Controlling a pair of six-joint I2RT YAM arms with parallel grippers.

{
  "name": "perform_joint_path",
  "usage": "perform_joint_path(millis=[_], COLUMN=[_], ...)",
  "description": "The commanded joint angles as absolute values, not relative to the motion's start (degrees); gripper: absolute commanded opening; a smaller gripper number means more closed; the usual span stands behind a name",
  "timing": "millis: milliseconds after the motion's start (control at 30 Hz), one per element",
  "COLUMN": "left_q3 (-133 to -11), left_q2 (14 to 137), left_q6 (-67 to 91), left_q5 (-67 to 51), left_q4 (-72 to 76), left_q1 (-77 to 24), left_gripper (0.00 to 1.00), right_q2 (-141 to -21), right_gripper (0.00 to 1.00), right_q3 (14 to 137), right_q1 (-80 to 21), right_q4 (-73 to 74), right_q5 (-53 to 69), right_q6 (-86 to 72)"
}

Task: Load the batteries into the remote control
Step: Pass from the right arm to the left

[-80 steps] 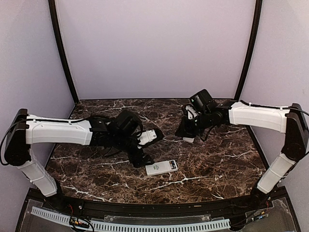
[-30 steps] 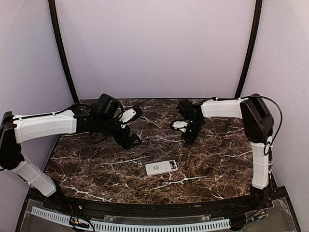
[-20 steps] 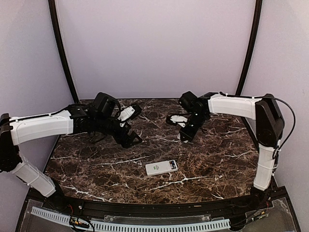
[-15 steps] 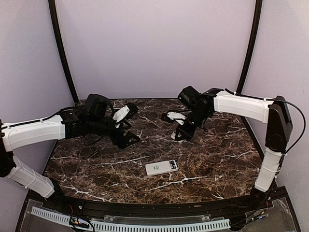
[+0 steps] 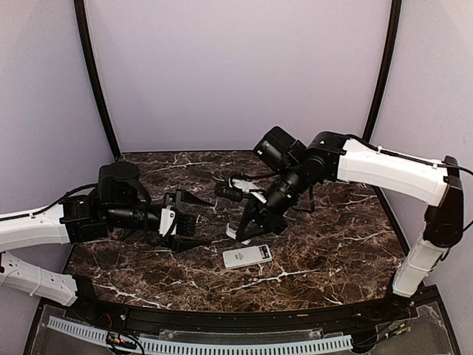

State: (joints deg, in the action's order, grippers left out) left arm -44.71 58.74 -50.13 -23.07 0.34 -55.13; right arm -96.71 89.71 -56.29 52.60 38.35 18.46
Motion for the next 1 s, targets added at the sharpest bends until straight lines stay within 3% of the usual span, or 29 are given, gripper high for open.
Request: perform_joint_path(millis=[0, 133, 367, 567, 800, 967], left_q3=[-46.76, -48.42, -47.64, -47.92, -49.39, -49.74], left_q2=[60.69, 62.64, 62.8, 63.57, 63.79, 63.34], left_q6=[-58.68, -58.62, -59.57, -59.51, -59.42, -57.8], left_q5=[-23.94, -23.28, -20.36, -20.53, -19.95, -20.11], left_q4=[-0.36, -2.65, 1.1, 0.36, -2.21, -2.47], left_q1=[-57.35, -59.4, -60.64, -60.65, -60.66, -60.64], left_gripper=[0.72, 0.57, 0.51, 0.32, 0.19, 0.01], right_q2=[-97.63, -97.24, -98.08, -98.14, -98.52, -98.61], right_gripper=[0.0, 0.0, 0.0, 0.0, 0.0, 0.0], right_q3=[93.26, 93.45, 94.39, 94.55, 94.75, 94.94], right_q1=[-59.12, -59.62, -61.08, -61.42, -61.62, -61.66], right_q4=[53.09, 51.23, 50.83, 50.49, 50.58, 50.73], right_q5=[41.67, 41.8, 42.52, 43.1, 43.31, 41.98], right_q6=[17.15, 16.17, 16.07, 16.23, 16.56, 16.69])
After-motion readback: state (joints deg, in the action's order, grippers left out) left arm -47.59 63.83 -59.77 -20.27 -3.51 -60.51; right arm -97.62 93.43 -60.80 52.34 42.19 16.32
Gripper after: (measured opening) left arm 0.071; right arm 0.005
